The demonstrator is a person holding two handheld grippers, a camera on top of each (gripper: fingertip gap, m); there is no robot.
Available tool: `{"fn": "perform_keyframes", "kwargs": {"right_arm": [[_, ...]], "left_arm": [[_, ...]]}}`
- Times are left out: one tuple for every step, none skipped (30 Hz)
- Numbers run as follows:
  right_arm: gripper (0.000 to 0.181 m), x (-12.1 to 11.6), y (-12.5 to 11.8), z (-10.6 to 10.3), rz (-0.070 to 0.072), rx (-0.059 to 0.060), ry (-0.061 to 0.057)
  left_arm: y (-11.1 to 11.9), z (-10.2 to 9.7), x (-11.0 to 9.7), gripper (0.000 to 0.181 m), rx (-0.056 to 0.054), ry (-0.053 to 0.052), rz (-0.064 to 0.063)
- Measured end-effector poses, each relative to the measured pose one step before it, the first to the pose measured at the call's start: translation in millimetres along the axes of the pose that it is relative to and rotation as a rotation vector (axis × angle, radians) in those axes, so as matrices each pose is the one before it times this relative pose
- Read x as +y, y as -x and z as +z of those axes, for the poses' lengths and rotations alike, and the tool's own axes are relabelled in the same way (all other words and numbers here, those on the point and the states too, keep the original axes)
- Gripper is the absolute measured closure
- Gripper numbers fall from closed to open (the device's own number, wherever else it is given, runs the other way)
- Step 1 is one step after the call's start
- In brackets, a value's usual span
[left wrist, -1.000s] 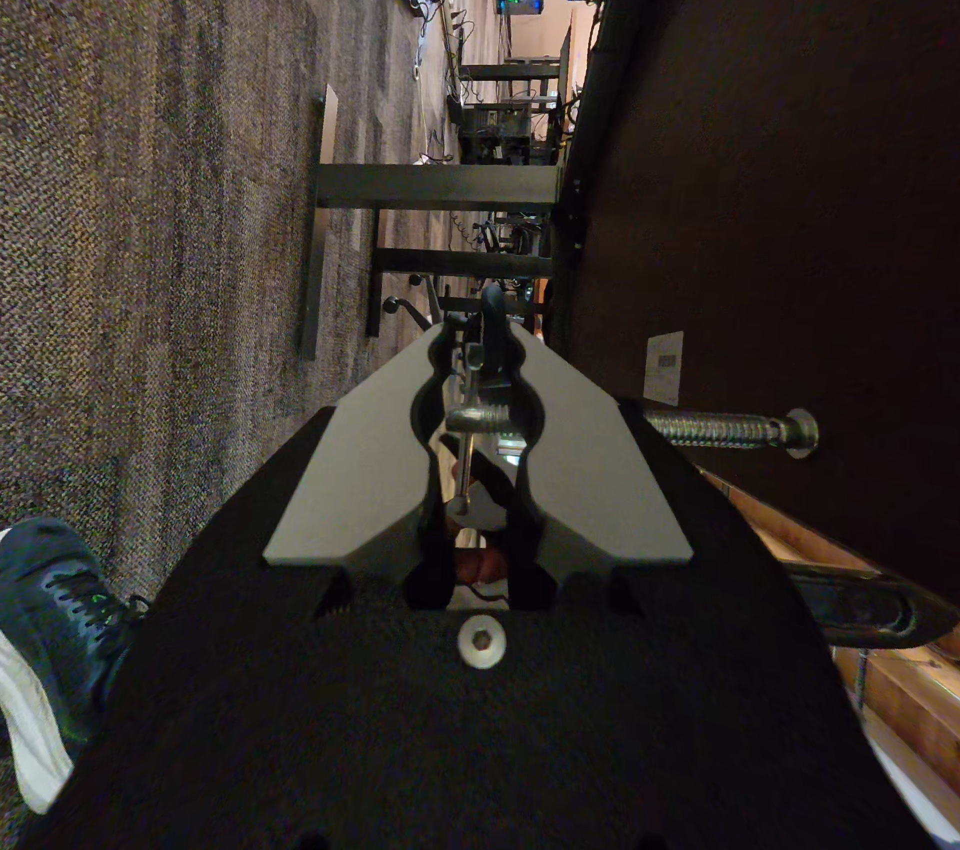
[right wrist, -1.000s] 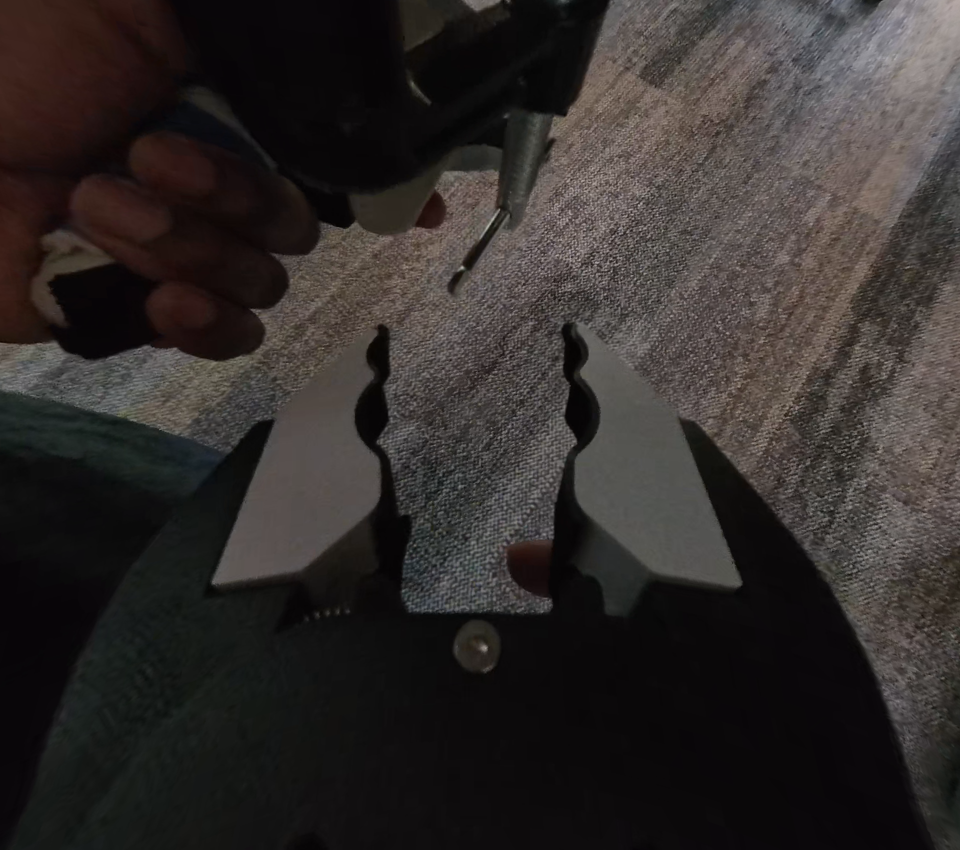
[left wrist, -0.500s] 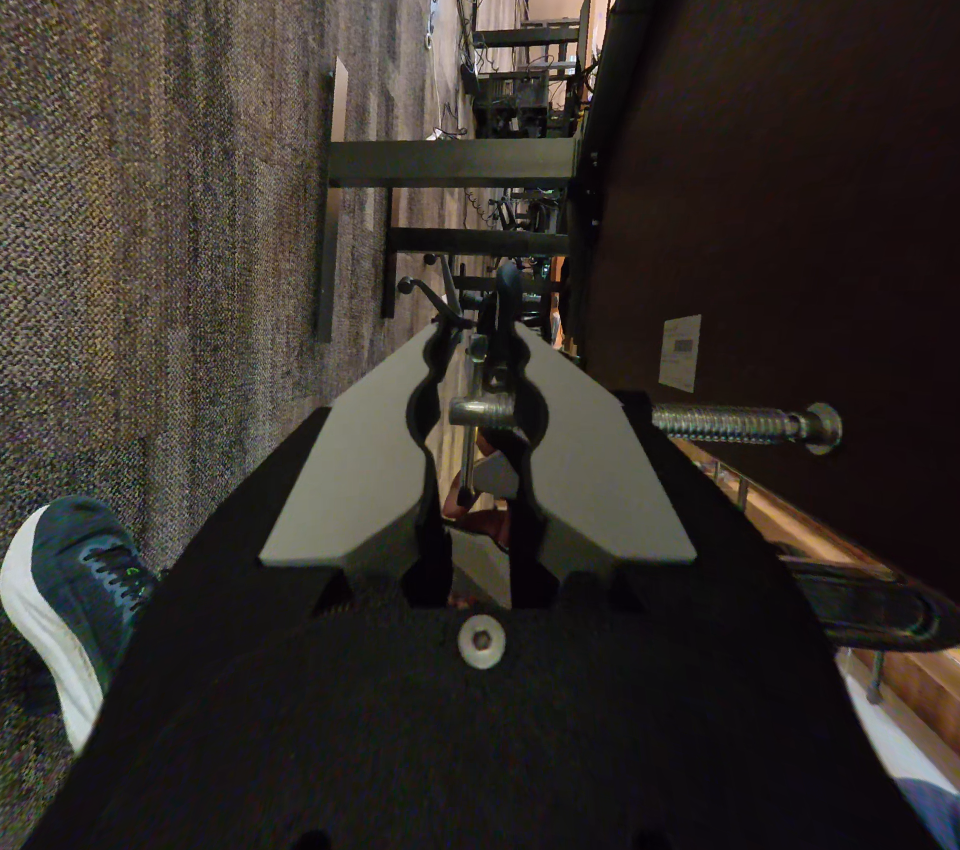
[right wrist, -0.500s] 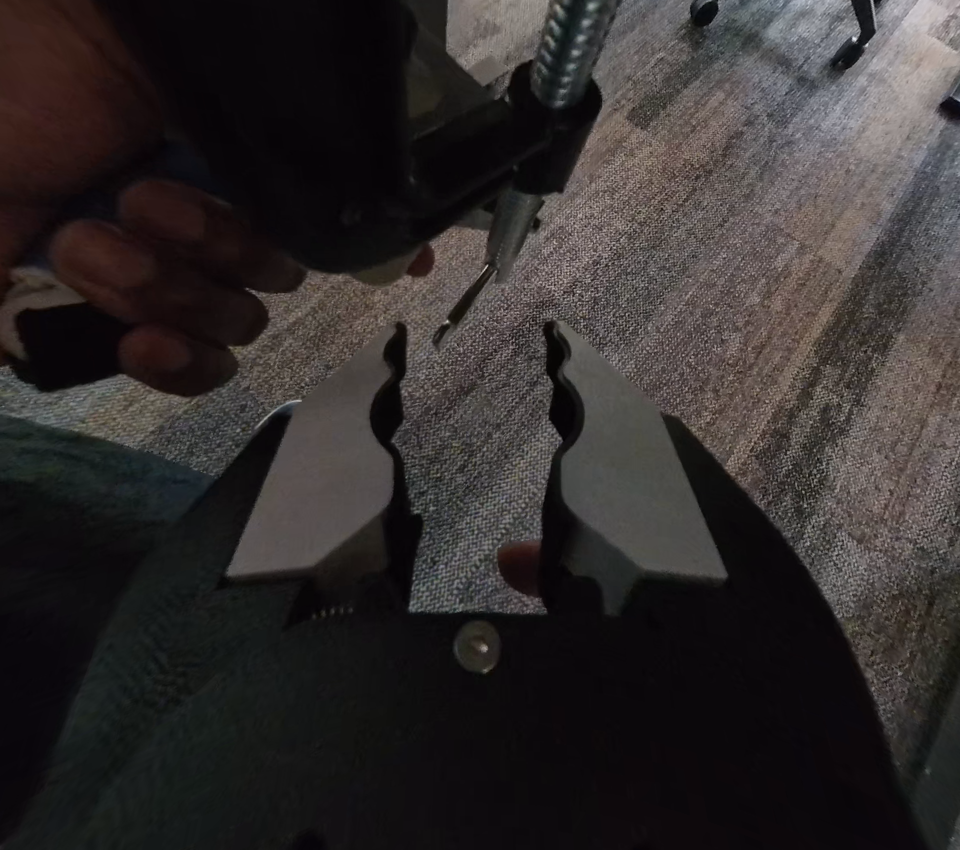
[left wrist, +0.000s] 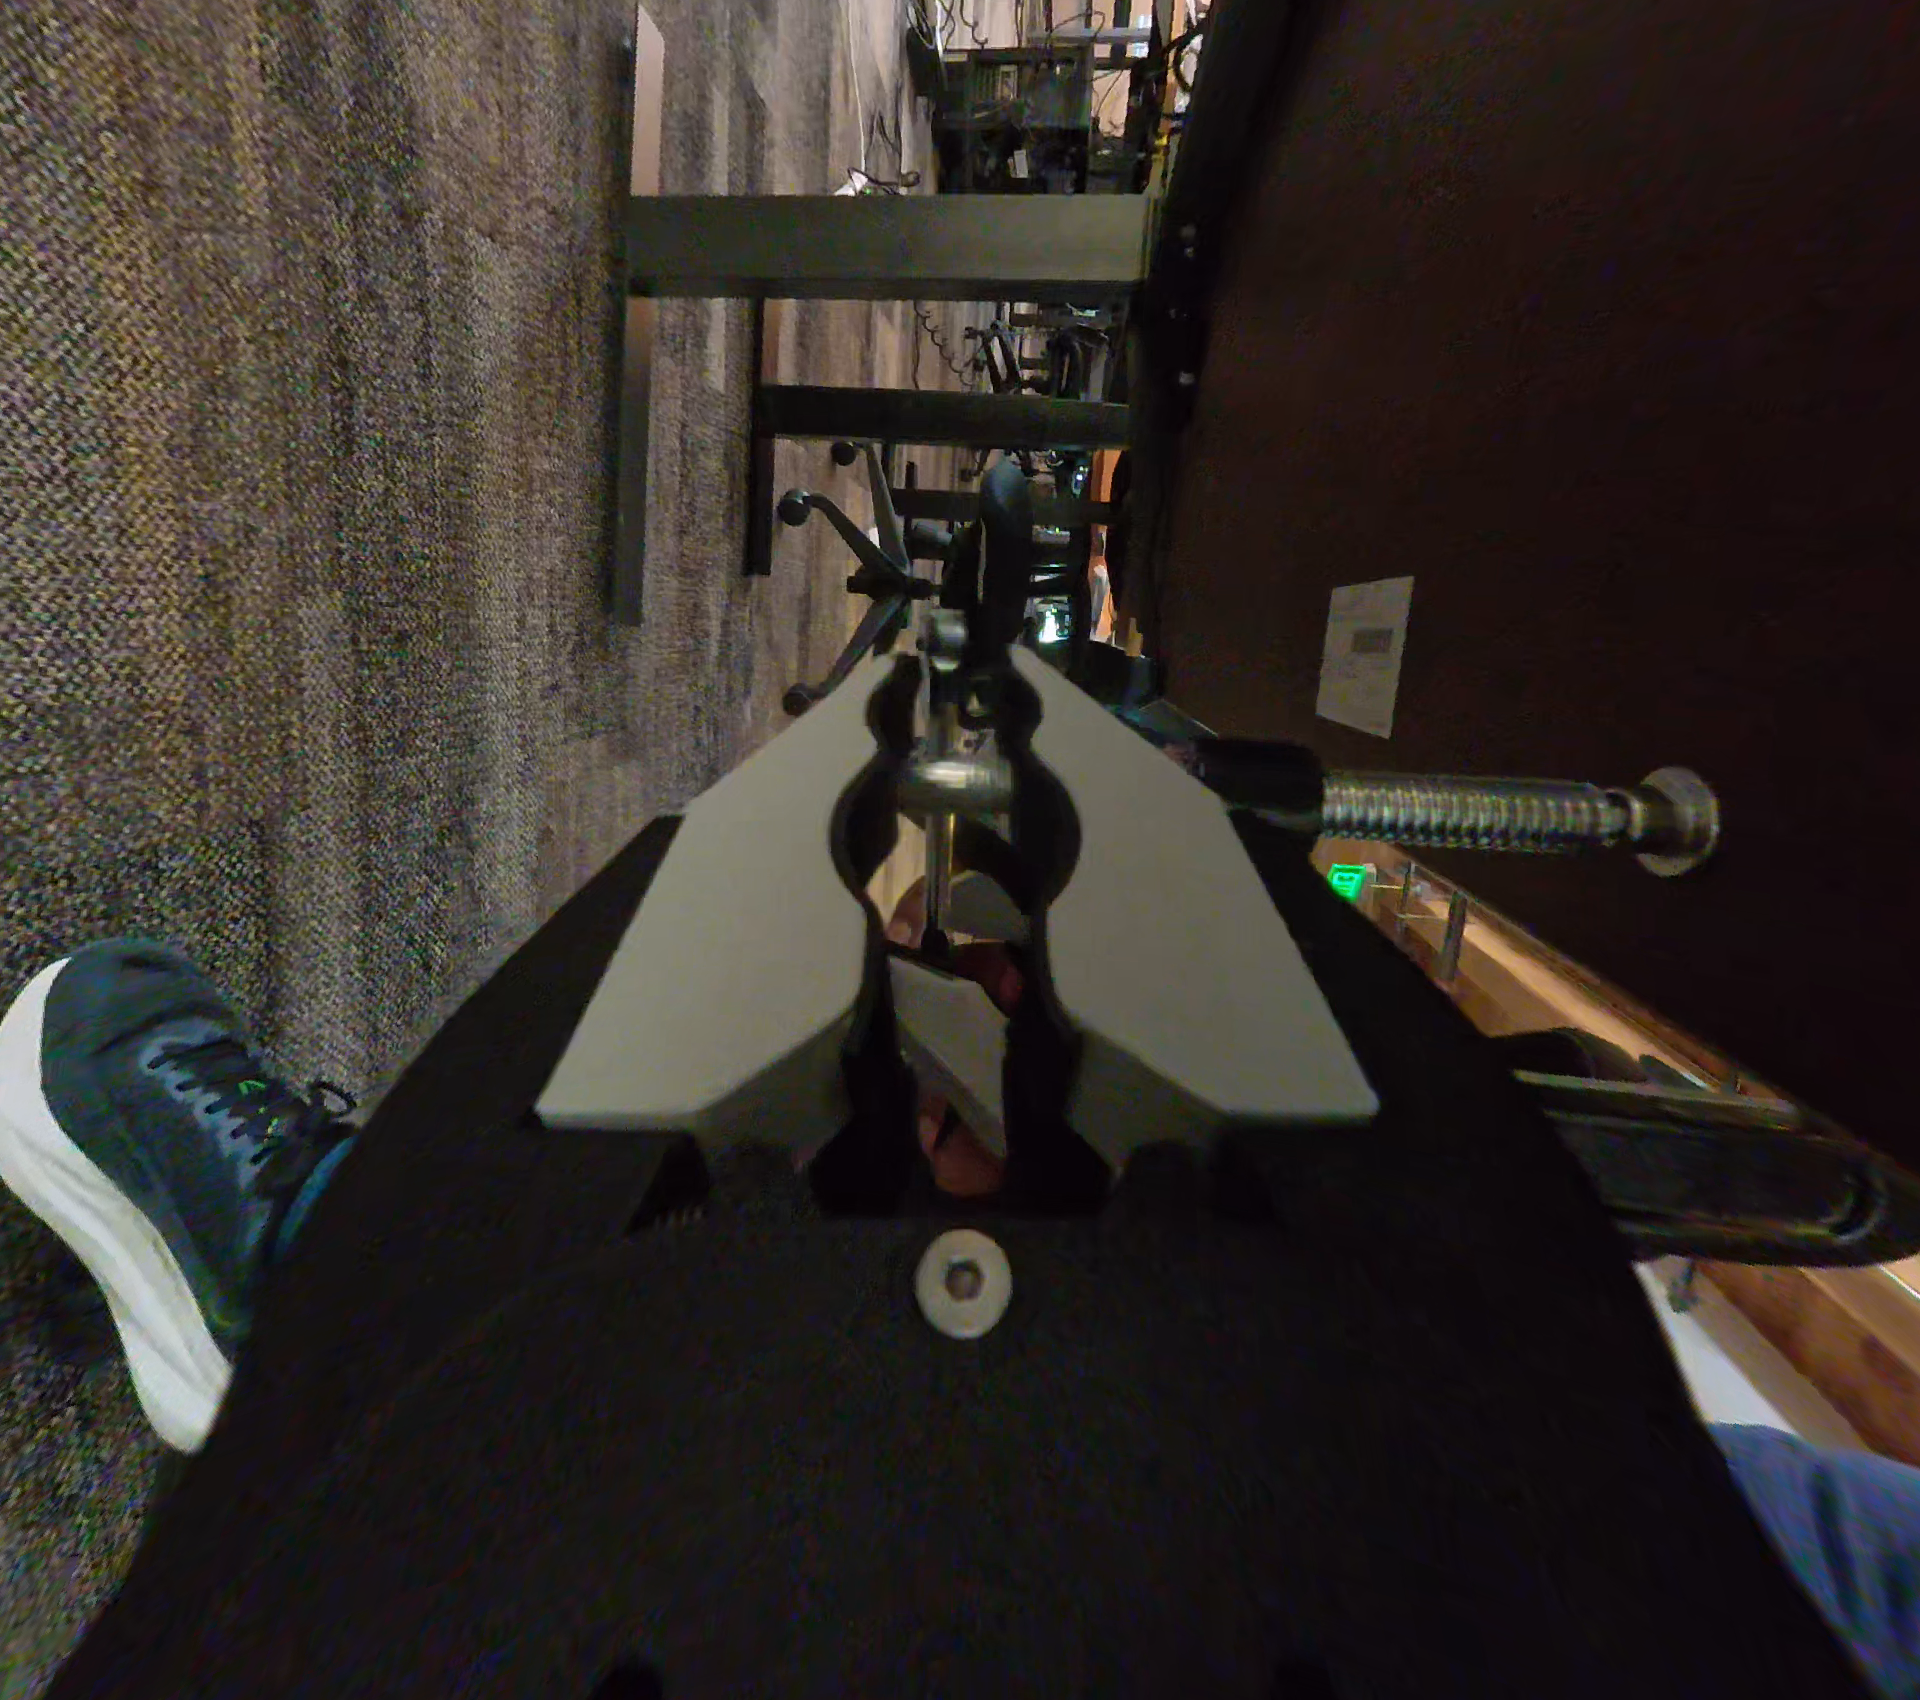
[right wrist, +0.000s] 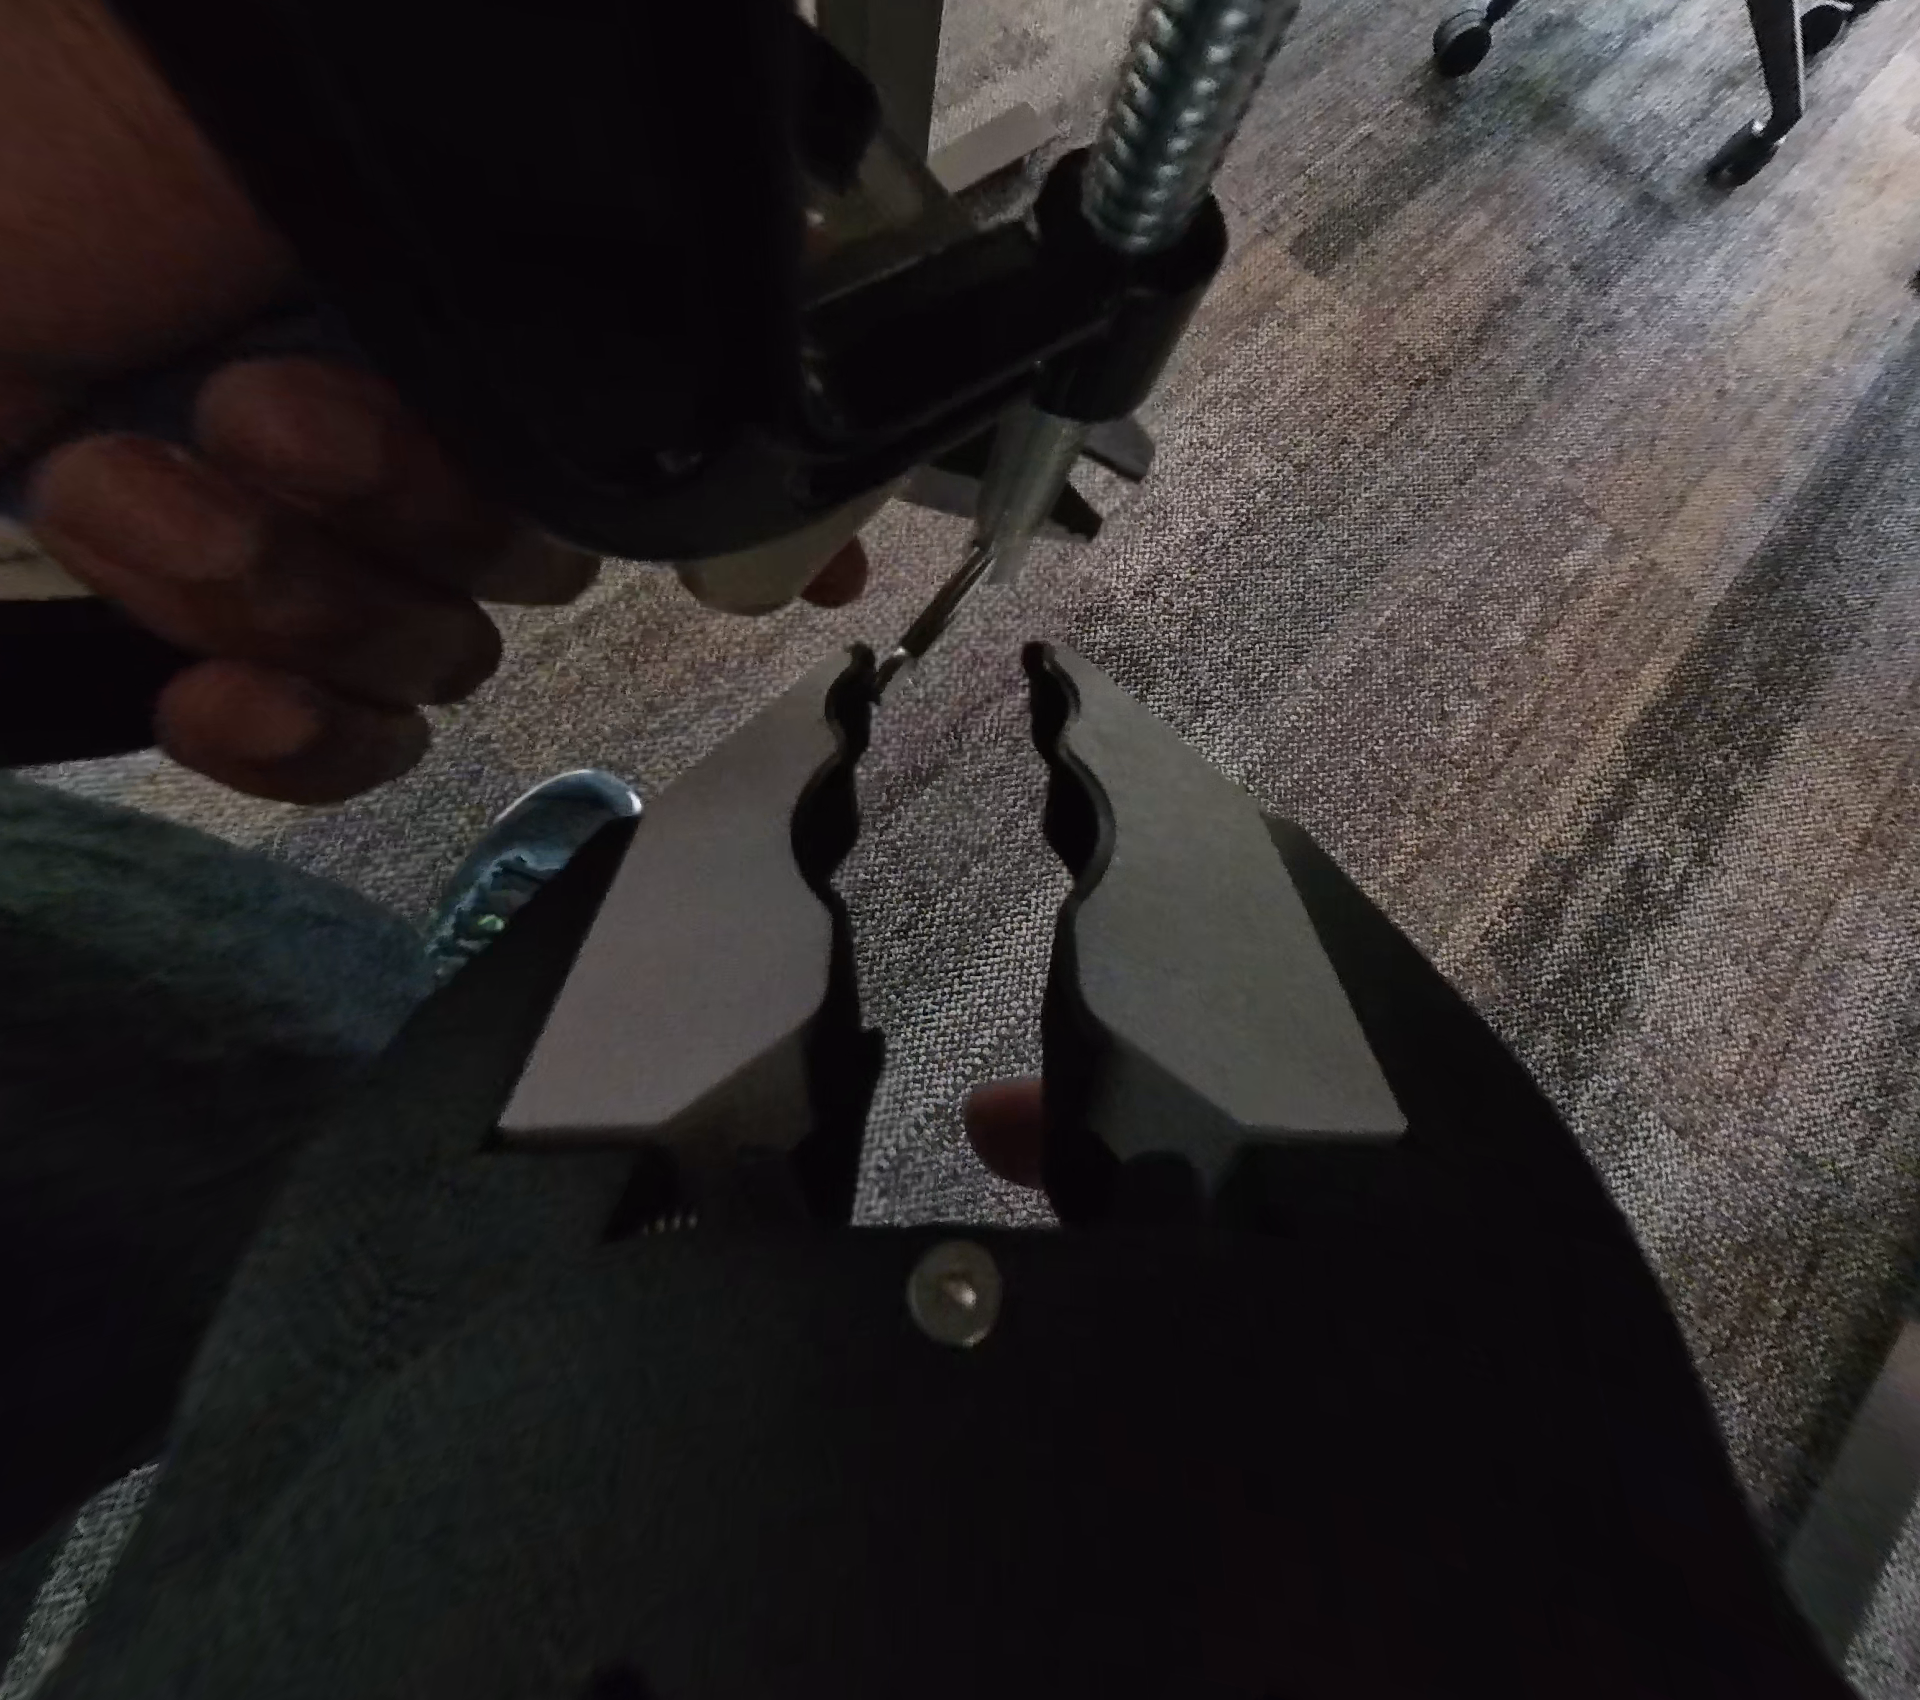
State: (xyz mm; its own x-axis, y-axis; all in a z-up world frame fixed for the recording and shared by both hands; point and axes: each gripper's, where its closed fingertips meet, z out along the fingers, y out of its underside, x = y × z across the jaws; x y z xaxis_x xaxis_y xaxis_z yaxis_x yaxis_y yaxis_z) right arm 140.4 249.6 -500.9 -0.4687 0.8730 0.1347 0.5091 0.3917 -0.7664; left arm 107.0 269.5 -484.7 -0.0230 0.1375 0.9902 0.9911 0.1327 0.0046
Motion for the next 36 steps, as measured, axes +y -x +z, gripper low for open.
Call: {"fn": "perform_keyframes", "kwargs": {"right_arm": [[0.151,0.08,0.43,0.00,-0.0037,-0.0025,0.0017],[0.152,-0.11,0.45,0.04,-0.0023,-0.0023,0.0012],[0.153,-0.07,0.63,0.03,-0.0020,-0.0027,0.0002],[0.154,-0.14,0.40,0.05,-0.0026,-0.0020,-0.0005],[0.155,0.01,0.21,0.03,-0.0034,-0.0006,-0.0003],[0.156,-0.04,0.22,0.06,-0.0039,-0.0009,-0.0007],[0.156,0.07,0.15,0.04,-0.0042,-0.0015,0.0002],[0.157,0.16,0.12,-0.01,-0.0042,-0.0013,0.0008],[0.157,0.05,0.03,-0.06,-0.0035,-0.0012,0.0019],[0.157,0.12,0.32,0.06,-0.0006,-0.0015,0.0025],[0.158,0.16,0.35,0.02,0.0017,-0.0017,0.0022],[0.159,0.11,0.42,0.02,0.0007,-0.0012,0.0020],[0.160,0.18,0.24,-0.01,-0.0002,-0.0001,0.0010],[0.160,0.24,0.00,0.00,0.0030,-0.0006,0.0007],[0.161,0.38,-0.09,0.04,0.0095,-0.0024,0.0010],[0.161,0.41,-0.06,0.06,0.0128,-0.0041,0.0009],[0.161,0.43,-0.20,-0.05,0.0119,-0.0029,0.0005],[0.161,0.40,-0.42,-0.16,0.0074,0.0009,0.0002],[0.161,0.25,-0.76,-0.30,0.0026,0.0053,-0.0004],[0.161,0.20,-0.57,-0.27,-0.0008,0.0080,-0.0010],[0.162,-0.04,-0.12,-0.13,-0.0031,0.0083,-0.0011],[0.163,-0.05,0.11,-0.06,-0.0063,0.0066,0.0001],[0.164,-0.13,-0.07,-0.09,-0.0067,0.0043,0.0013],[0.164,-0.01,-0.46,-0.18,-0.0047,0.0026,0.0019],[0.164,0.12,-0.50,-0.23,-0.0024,0.0006,0.0017],[0.164,0.25,-0.50,-0.18,-0.0009,-0.0007,0.0017],[0.163,0.21,-0.59,-0.16,-0.0006,0.0000,0.0014],[0.163,0.09,-0.43,-0.20,-0.0025,0.0014,0.0005],[0.163,0.18,-0.34,-0.11,-0.0051,0.0023,0.0002],[0.163,-0.05,-0.47,-0.14,-0.0070,0.0029,0.0006],[0.163,0.00,-0.39,-0.06,-0.0072,0.0030,0.0007],[0.163,0.06,-0.32,-0.10,-0.0065,0.0028,0.0012],[0.163,0.11,-0.33,-0.09,-0.0047,0.0022,0.0013],[0.163,0.09,-0.33,-0.04,-0.0030,0.0015,0.0010],[0.163,0.14,-0.35,-0.07,-0.0014,0.0012,0.0007],[0.163,0.29,-0.66,-0.17,-0.0007,0.0013,0.0005]], "left_arm": [[0.15,-0.62,0.18,0.162,-0.0004,-0.0003,0.0016],[0.51,-0.88,-0.25,0.165,-0.0031,-0.0023,0.0018],[1.14,-0.57,0.22,0.167,-0.0069,-0.0001,0.0056],[0.32,-0.42,0.09,0.167,-0.0025,-0.0011,0.0043],[0.70,-0.19,0.12,0.167,-0.0053,-0.0018,0.0045],[0.70,-0.04,-0.05,0.167,-0.0053,-0.0023,0.0048],[0.26,-0.10,-0.01,0.167,-0.0013,-0.0027,0.0036],[-0.07,0.02,-0.03,0.167,0.0018,-0.0036,-0.0007],[0.04,-0.04,-0.17,0.168,0.0048,-0.0051,-0.0065],[-0.04,-0.05,-0.12,0.168,0.0049,-0.0054,-0.0075],[-0.06,-0.10,-0.04,0.168,0.0020,-0.0048,-0.0035],[0.08,-0.50,0.08,0.168,-0.0015,-0.0037,0.0023],[0.25,-0.05,0.01,0.169,-0.0019,-0.0039,0.0021],[0.28,-0.04,0.01,0.169,0.0012,-0.0058,-0.0032],[0.12,-0.26,0.21,0.169,0.0031,-0.0056,-0.0050],[-0.31,-0.64,-0.05,0.169,0.0025,-0.0048,-0.0059],[-0.30,-0.66,-0.25,0.169,-0.0002,-0.0036,-0.0007],[-0.17,-0.26,0.01,0.169,-0.0034,-0.0024,0.0058],[-0.38,0.07,0.24,0.169,-0.0041,-0.0007,0.0066],[-0.31,0.30,0.20,0.169,-0.0022,-0.0011,0.0020],[-0.17,0.55,0.21,0.170,0.0003,-0.0020,-0.0008],[-0.03,0.10,0.18,0.170,0.0017,-0.0016,-0.0027],[0.00,0.24,0.21,0.169,-0.0006,-0.0016,-0.0022],[0.29,0.16,0.16,0.169,-0.0022,-0.0018,-0.0015],[0.09,0.48,0.45,0.169,-0.0017,-0.0017,-0.0013],[0.24,0.50,0.42,0.169,-0.0017,-0.0019,0.0009],[0.40,0.25,0.42,0.169,-0.0021,-0.0029,0.0004],[0.21,-0.07,0.47,0.170,-0.0020,-0.0035,-0.0002],[-0.19,-0.51,-0.50,0.169,-0.0028,-0.0026,0.0003],[-0.36,-1.13,-1.46,0.169,-0.0030,-0.0014,0.0017],[-0.03,0.20,-0.23,0.169,-0.0030,-0.0012,0.0025],[-0.02,0.32,-0.14,0.169,-0.0039,-0.0008,0.0041],[0.05,0.25,0.08,0.169,-0.0022,-0.0005,0.0013],[-0.12,-0.20,0.25,0.169,-0.0013,-0.0008,0.0008],[0.09,-0.51,0.37,0.169,-0.0012,-0.0002,0.0006],[0.18,-0.48,0.16,0.169,-0.0019,-0.0003,0.0018]]}}
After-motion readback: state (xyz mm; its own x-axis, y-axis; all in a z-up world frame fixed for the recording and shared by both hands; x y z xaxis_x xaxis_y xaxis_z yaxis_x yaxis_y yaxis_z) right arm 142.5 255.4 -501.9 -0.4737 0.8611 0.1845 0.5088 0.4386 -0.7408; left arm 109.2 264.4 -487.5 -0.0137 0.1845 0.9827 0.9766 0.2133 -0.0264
